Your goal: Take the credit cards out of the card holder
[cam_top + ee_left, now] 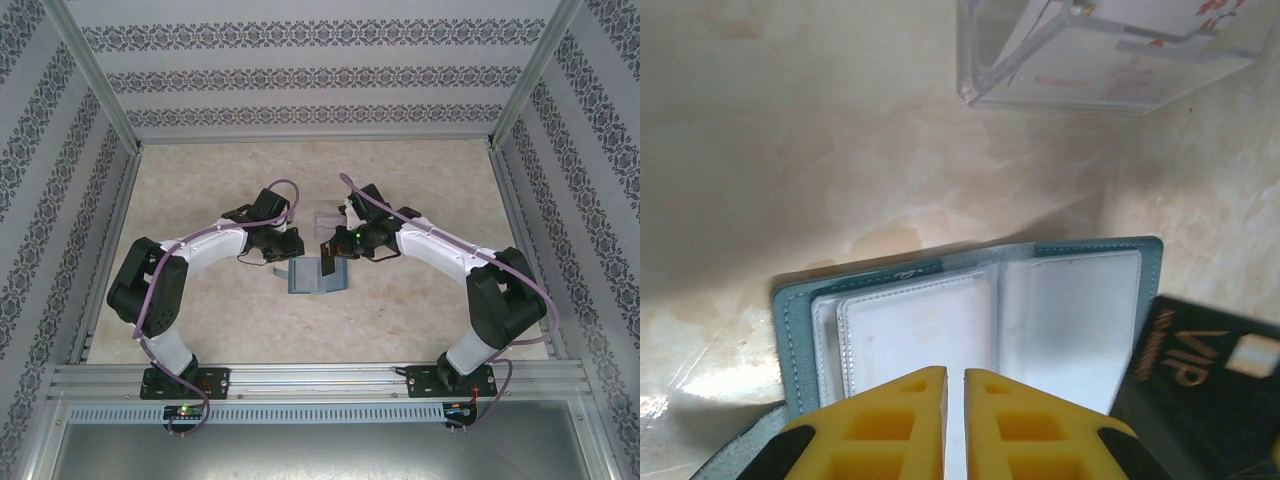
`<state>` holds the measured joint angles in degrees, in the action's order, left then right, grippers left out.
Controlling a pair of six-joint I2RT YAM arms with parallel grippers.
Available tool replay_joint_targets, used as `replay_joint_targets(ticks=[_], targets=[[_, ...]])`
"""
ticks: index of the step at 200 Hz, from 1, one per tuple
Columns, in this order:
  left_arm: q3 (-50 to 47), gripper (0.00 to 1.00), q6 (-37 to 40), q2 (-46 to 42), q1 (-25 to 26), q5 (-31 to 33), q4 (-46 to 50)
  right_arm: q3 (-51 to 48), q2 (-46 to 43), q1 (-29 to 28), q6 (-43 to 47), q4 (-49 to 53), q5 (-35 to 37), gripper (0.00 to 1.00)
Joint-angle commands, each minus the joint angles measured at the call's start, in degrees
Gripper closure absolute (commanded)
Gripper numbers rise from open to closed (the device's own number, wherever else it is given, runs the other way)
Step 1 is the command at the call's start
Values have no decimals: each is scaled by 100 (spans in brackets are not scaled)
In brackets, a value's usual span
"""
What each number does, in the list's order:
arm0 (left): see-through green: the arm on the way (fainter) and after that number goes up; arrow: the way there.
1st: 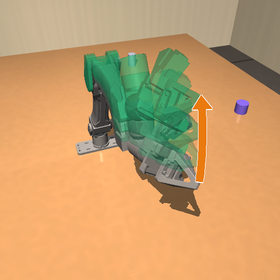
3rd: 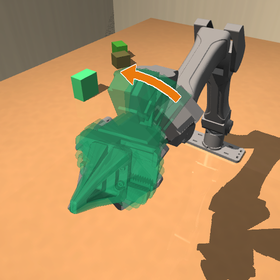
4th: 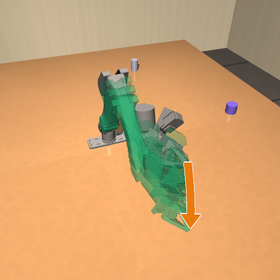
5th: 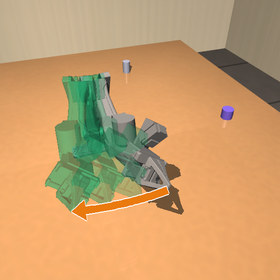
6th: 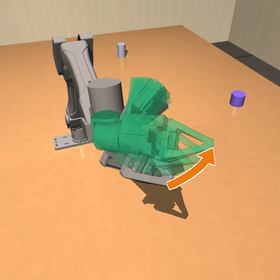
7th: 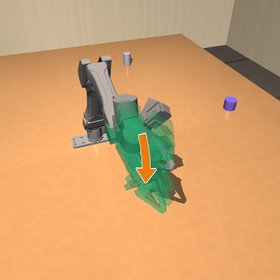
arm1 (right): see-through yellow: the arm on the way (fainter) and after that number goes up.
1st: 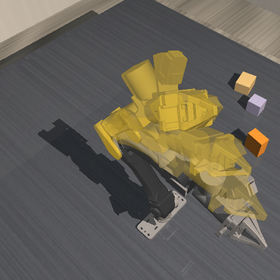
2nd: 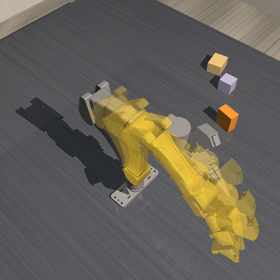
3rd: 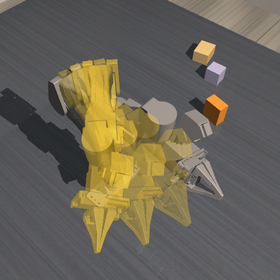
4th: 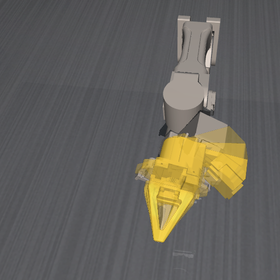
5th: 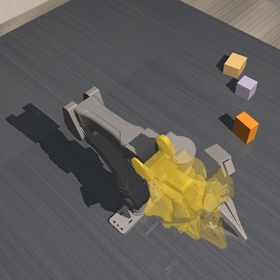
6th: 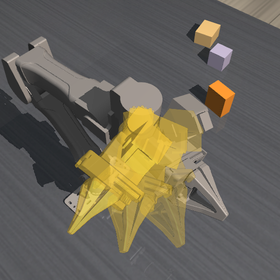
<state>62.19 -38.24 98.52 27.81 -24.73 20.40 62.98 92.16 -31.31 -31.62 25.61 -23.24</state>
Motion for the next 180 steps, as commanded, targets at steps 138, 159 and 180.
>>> replay_joint_targets(ticks=[138,159,180], targets=[[-319,88,-115,-48,41,79,3,2925,1167,241,7082,2621,1542,100],[-349,88,-141,-55,40,63,-1,3406,1500,248,7594,2941,1682,100],[-388,88,-139,-94,45,118,49,3928,1863,248,8037,3343,1803,100]])
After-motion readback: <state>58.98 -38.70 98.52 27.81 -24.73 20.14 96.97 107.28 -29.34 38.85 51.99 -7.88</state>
